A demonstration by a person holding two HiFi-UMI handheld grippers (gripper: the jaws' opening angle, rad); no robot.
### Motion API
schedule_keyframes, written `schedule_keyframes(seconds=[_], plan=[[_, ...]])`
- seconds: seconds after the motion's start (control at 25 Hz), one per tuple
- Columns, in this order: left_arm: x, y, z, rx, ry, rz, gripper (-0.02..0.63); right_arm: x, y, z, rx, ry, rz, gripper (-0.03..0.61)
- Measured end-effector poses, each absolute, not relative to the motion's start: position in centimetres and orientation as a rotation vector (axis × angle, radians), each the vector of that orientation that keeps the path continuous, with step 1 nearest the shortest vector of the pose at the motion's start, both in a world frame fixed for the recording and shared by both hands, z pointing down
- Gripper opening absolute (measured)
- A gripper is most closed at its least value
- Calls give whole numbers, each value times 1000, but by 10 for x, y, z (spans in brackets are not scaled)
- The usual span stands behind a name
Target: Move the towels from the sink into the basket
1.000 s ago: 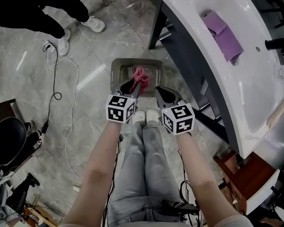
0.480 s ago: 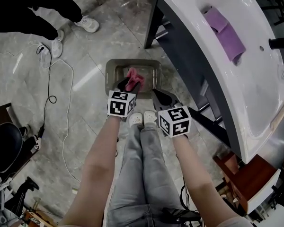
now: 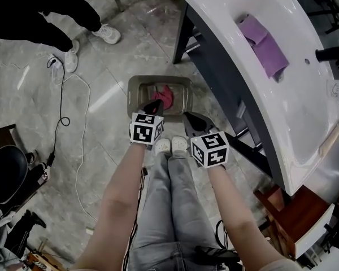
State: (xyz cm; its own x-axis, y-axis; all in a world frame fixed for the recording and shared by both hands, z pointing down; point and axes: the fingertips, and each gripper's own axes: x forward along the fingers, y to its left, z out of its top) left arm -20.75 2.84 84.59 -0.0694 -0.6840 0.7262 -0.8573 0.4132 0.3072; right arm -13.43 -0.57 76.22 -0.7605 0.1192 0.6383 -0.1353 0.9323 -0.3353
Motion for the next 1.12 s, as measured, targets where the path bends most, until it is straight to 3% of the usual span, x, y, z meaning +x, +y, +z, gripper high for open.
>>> schedule_keyframes(seconds=[1.12], plan=[[-188,6,704,1464,-1867,195,6,-132,-18,638,17,-2516,431,18]])
